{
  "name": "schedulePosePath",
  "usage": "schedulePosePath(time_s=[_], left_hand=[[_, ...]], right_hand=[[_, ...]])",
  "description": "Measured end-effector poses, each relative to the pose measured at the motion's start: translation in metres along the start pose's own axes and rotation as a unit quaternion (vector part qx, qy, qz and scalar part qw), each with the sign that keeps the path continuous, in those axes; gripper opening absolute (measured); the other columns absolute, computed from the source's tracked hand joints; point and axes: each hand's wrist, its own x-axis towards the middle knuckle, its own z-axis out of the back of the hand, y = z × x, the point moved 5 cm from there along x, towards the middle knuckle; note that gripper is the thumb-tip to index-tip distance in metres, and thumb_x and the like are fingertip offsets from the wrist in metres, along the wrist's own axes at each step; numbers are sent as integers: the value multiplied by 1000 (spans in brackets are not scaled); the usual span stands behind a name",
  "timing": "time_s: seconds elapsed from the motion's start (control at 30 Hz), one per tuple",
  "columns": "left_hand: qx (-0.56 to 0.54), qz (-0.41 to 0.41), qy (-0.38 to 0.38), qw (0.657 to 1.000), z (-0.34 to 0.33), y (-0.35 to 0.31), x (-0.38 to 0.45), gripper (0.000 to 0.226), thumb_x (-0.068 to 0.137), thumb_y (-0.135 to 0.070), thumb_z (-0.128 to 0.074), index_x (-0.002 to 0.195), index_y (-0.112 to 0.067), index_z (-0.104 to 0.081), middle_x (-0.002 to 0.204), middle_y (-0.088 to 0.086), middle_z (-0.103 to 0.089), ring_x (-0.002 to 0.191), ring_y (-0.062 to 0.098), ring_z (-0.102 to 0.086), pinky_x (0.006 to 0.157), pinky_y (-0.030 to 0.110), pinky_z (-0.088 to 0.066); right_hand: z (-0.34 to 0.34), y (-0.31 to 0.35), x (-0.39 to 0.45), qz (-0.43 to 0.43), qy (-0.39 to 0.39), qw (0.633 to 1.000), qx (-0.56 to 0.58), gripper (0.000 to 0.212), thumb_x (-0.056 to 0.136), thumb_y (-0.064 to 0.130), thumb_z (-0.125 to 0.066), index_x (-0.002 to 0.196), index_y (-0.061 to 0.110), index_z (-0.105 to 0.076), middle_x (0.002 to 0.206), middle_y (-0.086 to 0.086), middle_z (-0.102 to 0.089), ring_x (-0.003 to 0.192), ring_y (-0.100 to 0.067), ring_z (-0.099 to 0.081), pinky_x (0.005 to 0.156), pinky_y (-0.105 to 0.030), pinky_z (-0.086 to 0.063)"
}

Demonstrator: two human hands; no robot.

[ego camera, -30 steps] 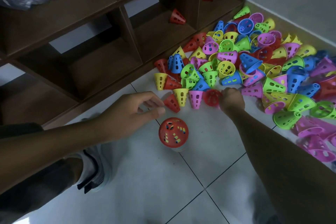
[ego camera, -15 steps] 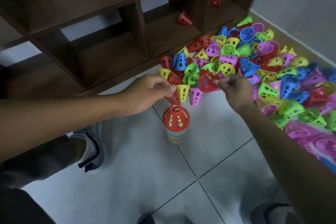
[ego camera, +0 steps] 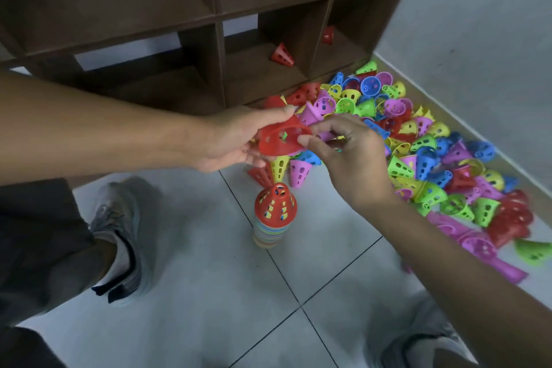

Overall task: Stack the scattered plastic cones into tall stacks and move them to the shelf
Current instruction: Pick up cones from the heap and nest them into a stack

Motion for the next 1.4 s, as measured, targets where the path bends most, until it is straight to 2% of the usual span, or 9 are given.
schedulePosePath(time_s=[0.1,0.2,0.33,0.57,0.67,0.83,1.17,1.27,1.4], left_hand=[[28,-15,12,999,6,3,-1,43,93,-50,-61,117,-16,-71,100,9,-74,89,18,-64,75,29,-48],[86,-42,31,995,8,5,1,41,83,-42,-73,118,-21,-68,109,2,-76,98,14,-72,83,29,-55],[160,-110,98,976,0,8,3,48,76,-18,-85,120,-18,-67,108,-5,-77,99,11,-73,93,33,-58],[200,-148,187,950,-11,26,20,42,70,-1,-88,108,-8,-70,101,5,-77,94,24,-74,87,37,-60],[282,-163,204,923,-15,36,28,46,67,-8,-92,108,-10,-71,100,8,-74,94,32,-68,88,48,-56],[389,-193,221,873,-23,48,41,60,59,-28,-93,114,-34,-68,112,-14,-65,104,11,-64,92,43,-54],[407,-163,306,845,-3,47,76,87,55,-41,-97,132,-29,-58,135,-6,-59,120,13,-61,99,33,-54],[492,-187,295,798,19,40,91,77,62,-41,-96,128,-27,-60,126,-12,-62,112,2,-61,88,18,-52],[574,-177,251,760,59,43,118,58,67,-36,-93,116,-32,-63,114,-14,-60,107,10,-58,89,29,-51]], right_hand=[[8,-4,-7,-21,40,998,-44,34,87,44,-69,105,16,-75,100,10,-66,93,-11,-63,82,-37,-54],[29,-16,-10,-138,5,990,-5,29,92,42,-66,108,20,-75,106,15,-69,95,-5,-64,85,-39,-56],[50,-22,-16,-276,-48,956,88,14,99,25,-62,107,25,-74,109,2,-73,102,-29,-69,51,-18,-51],[54,4,-36,-350,-95,914,184,17,102,13,-55,110,17,-69,96,-1,-72,75,-13,-65,62,-26,-50],[40,13,-43,-373,-135,875,277,15,102,12,-55,113,17,-64,90,-5,-66,71,-15,-62,59,-27,-51],[25,17,-55,-421,-161,804,387,17,102,8,-51,112,14,-64,93,-6,-66,67,-16,-60,55,-26,-51],[-4,16,-82,-468,-113,776,408,22,99,10,-53,94,17,-73,80,5,-71,67,-8,-60,66,-23,-47],[-16,14,-90,-471,-116,758,435,19,98,8,-54,101,11,-73,89,-3,-69,71,-11,-59,63,-20,-52],[-31,9,-98,-479,-132,746,442,20,95,9,-60,86,16,-77,90,-3,-71,71,-11,-61,65,-20,-53]])
